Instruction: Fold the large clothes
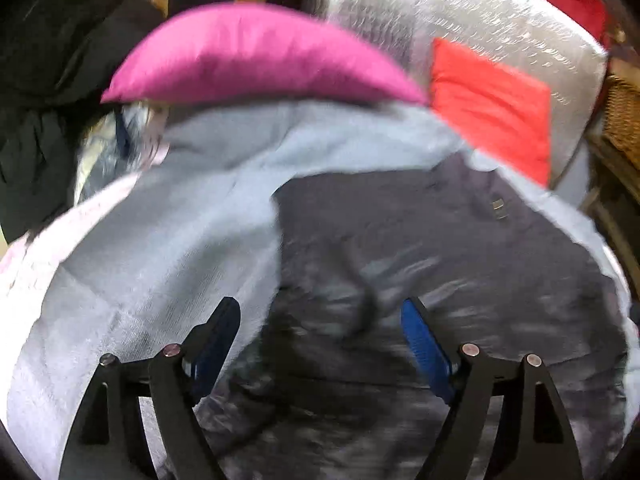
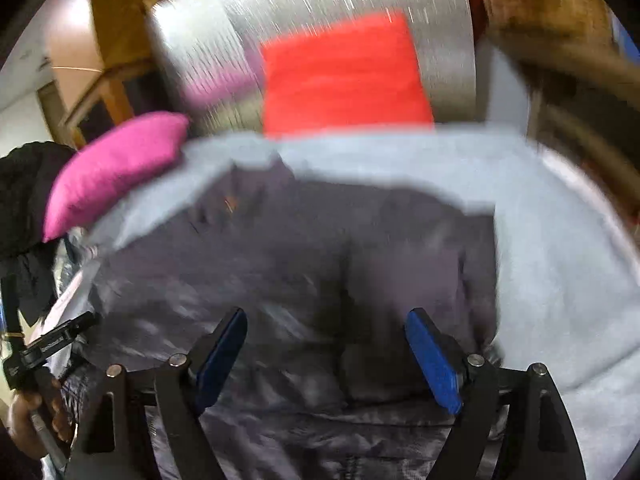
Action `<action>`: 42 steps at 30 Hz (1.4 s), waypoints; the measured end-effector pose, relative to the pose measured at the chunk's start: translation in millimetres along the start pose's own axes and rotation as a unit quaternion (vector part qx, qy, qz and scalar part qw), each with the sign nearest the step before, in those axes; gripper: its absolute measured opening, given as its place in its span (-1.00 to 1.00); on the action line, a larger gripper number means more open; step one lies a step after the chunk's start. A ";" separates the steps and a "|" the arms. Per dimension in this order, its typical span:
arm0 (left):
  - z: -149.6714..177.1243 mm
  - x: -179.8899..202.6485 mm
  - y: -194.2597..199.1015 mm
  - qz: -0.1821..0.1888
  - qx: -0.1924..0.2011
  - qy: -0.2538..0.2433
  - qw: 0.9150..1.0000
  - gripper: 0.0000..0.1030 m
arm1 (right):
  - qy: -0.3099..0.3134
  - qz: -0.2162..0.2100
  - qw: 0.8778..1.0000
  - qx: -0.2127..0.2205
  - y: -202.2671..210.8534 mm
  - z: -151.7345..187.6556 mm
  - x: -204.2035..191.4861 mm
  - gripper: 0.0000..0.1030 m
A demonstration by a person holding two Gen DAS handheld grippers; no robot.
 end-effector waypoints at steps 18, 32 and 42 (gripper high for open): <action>25.2 12.0 -13.8 -0.038 -0.034 -0.072 0.996 0.65 | 0.057 0.034 0.995 -0.072 -27.1 34.1 -7.0 0.77; 144.2 -156.6 144.3 0.027 -0.062 0.055 0.996 0.72 | -0.144 -0.033 0.983 -0.109 171.4 202.3 107.8 0.77; 221.2 -128.3 165.6 0.076 -0.129 0.067 0.986 0.72 | -0.213 -0.177 0.956 -0.095 220.9 261.7 88.0 0.77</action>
Point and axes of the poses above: each gripper's, at about its wrist camera, not at the fingertips, and y roughly against the way its jaws point, x to its right, z to its underside, the point moved 4 cm from there along -y, roughly the way its jaws point, and after that the axes turned 2 degrees about y, right-handed, at the moved point
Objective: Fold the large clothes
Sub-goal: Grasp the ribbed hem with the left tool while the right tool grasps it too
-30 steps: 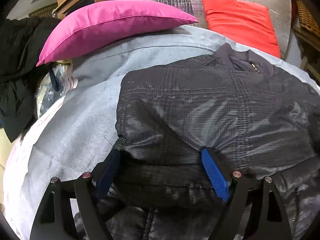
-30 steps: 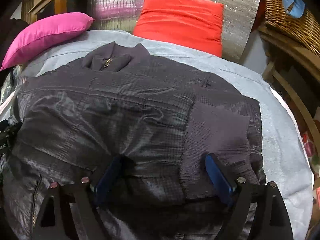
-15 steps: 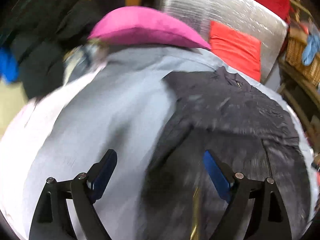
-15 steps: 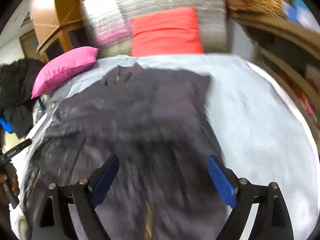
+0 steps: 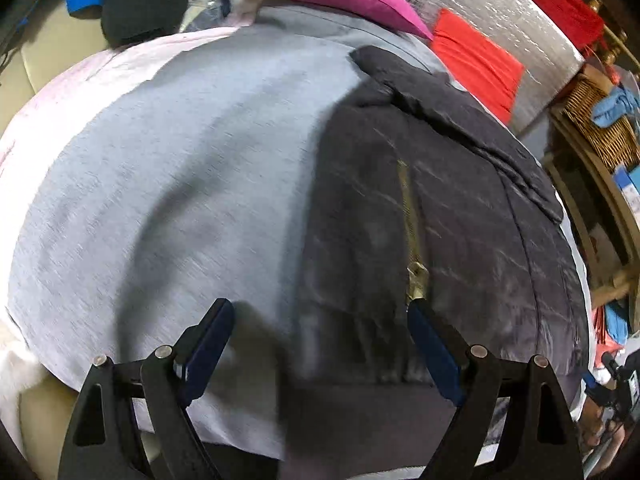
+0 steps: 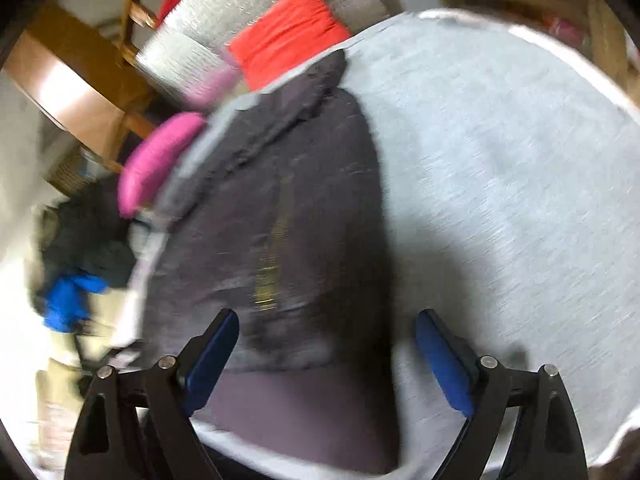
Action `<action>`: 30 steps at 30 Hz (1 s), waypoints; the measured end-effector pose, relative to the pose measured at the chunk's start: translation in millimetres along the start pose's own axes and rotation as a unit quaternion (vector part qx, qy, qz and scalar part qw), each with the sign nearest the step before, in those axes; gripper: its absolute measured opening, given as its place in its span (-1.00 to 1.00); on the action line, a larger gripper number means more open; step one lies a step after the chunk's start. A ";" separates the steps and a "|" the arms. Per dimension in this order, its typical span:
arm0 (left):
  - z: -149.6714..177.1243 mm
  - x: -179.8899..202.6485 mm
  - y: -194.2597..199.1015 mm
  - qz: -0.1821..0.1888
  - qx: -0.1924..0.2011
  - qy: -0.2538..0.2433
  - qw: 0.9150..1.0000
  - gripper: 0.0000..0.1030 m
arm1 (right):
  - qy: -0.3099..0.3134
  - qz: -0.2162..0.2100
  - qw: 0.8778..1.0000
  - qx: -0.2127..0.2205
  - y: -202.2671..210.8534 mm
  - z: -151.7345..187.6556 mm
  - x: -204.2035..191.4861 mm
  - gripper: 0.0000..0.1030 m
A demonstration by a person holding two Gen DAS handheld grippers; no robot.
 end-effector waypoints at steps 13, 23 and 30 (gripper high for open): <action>17.9 17.2 -4.3 -0.077 -0.001 -0.016 0.997 0.72 | -0.029 -0.031 0.999 -0.027 -19.7 23.2 12.9 0.09; 16.3 18.3 -8.6 -0.090 0.004 -0.025 0.996 0.72 | -0.006 -0.010 0.999 -0.037 -25.9 22.2 6.8 0.19; 17.5 18.2 -7.7 -0.096 0.007 -0.031 0.995 0.72 | 0.020 0.027 0.998 -0.046 -27.9 22.3 5.7 -0.16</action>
Point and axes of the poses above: each gripper's, at about its wrist camera, not at the fingertips, and y roughly against the way its jaws point, x to its right, z to its underside, the point moved 4 cm from there along -y, roughly the way its jaws point, and after that the axes turned 2 degrees about y, right-handed, at the moved point
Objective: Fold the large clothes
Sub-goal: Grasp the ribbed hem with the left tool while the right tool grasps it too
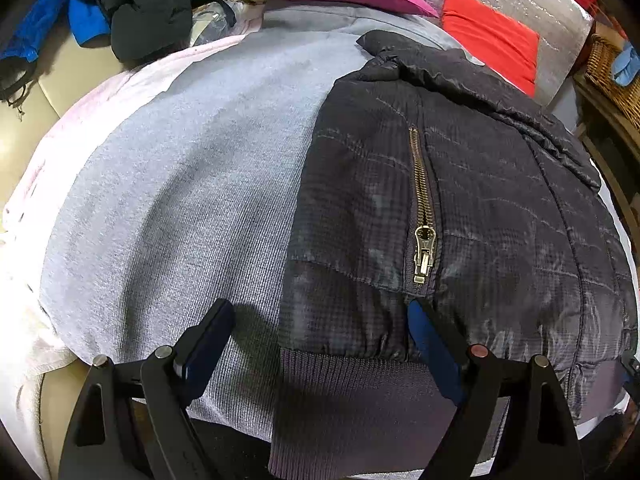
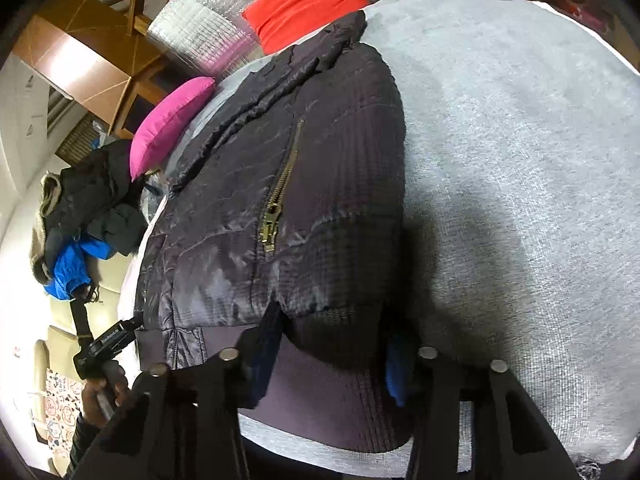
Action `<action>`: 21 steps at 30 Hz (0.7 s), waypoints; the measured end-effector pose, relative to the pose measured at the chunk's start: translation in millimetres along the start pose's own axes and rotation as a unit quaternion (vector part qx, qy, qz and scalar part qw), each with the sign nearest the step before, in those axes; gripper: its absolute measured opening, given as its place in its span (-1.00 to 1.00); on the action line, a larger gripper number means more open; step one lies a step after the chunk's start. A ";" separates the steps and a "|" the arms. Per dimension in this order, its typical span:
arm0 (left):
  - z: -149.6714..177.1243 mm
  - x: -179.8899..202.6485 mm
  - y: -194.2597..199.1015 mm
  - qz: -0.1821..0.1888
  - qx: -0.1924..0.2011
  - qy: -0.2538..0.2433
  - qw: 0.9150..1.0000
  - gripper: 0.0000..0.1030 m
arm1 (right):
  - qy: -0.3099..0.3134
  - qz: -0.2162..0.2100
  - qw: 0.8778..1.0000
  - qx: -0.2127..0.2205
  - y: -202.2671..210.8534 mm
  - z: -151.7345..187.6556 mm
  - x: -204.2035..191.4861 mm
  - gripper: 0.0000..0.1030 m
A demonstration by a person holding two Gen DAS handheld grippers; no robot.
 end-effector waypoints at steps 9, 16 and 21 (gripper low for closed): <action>-0.5 5.9 0.5 0.022 0.001 -0.017 1.000 0.17 | 0.009 -0.005 1.000 -0.006 2.5 0.0 0.9 -0.41; -10.1 12.2 24.2 0.060 0.008 -0.034 0.998 -0.68 | 0.036 -0.029 0.999 -0.004 21.8 -7.5 -16.2 -0.70; -9.1 7.8 62.6 0.113 0.029 -0.023 0.993 -0.68 | 0.043 -0.029 0.998 0.022 54.3 -15.0 -20.9 -0.82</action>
Point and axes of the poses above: each gripper's, at about its wrist camera, not at the fingertips, and y roughly against the way its jaws point, x to its right, z to its underside, the point moved 4 cm from there along -y, roughly the way its jaws point, and after that the axes turned 2 degrees about y, right-handed, at the moved point
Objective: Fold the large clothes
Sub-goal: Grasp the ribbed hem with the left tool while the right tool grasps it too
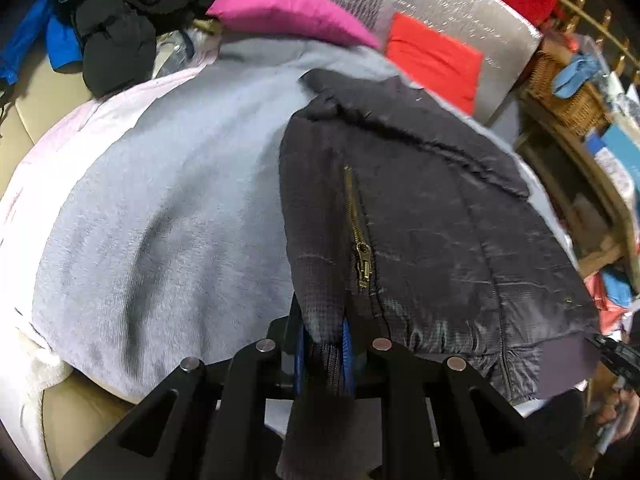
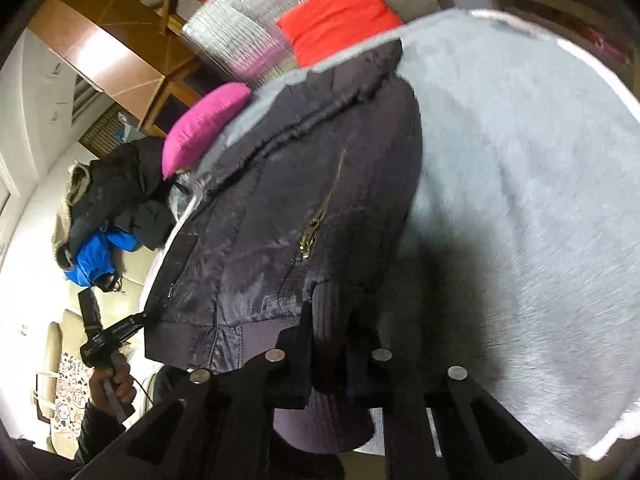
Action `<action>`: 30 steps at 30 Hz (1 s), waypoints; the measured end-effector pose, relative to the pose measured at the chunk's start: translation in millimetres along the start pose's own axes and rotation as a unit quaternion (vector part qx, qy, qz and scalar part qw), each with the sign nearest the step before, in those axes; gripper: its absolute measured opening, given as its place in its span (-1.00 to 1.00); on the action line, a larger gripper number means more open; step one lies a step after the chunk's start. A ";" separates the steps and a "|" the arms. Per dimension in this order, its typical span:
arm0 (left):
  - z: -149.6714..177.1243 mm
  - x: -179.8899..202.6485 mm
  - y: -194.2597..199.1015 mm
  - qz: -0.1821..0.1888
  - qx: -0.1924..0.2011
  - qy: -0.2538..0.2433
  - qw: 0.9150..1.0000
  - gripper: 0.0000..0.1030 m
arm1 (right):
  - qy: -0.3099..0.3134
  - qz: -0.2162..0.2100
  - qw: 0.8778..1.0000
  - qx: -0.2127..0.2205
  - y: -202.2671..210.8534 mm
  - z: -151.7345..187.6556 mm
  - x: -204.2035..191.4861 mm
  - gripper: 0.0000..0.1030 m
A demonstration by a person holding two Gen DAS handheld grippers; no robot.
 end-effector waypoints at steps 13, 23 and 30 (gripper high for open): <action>25.9 -15.2 -42.5 -0.035 -0.047 0.029 0.998 0.50 | -0.045 0.010 0.999 -0.028 -32.0 11.1 34.6 0.54; 25.7 -4.9 9.2 0.008 -0.014 0.020 1.000 -0.67 | -0.012 -0.009 1.000 -0.020 -3.8 1.3 7.5 -0.79; 43.4 -16.1 1.8 0.010 -0.036 0.028 0.999 -0.67 | -0.042 -0.017 0.998 -0.041 -5.4 24.8 25.8 -0.81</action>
Point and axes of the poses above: each gripper's, at about its wrist camera, not at the fingertips, and y roughly against the way its jaws point, x to its right, z to its underside, the point moved 4 cm from there along -y, roughly the way its jaws point, and after that the axes turned 2 degrees about y, right-handed, at the moved point
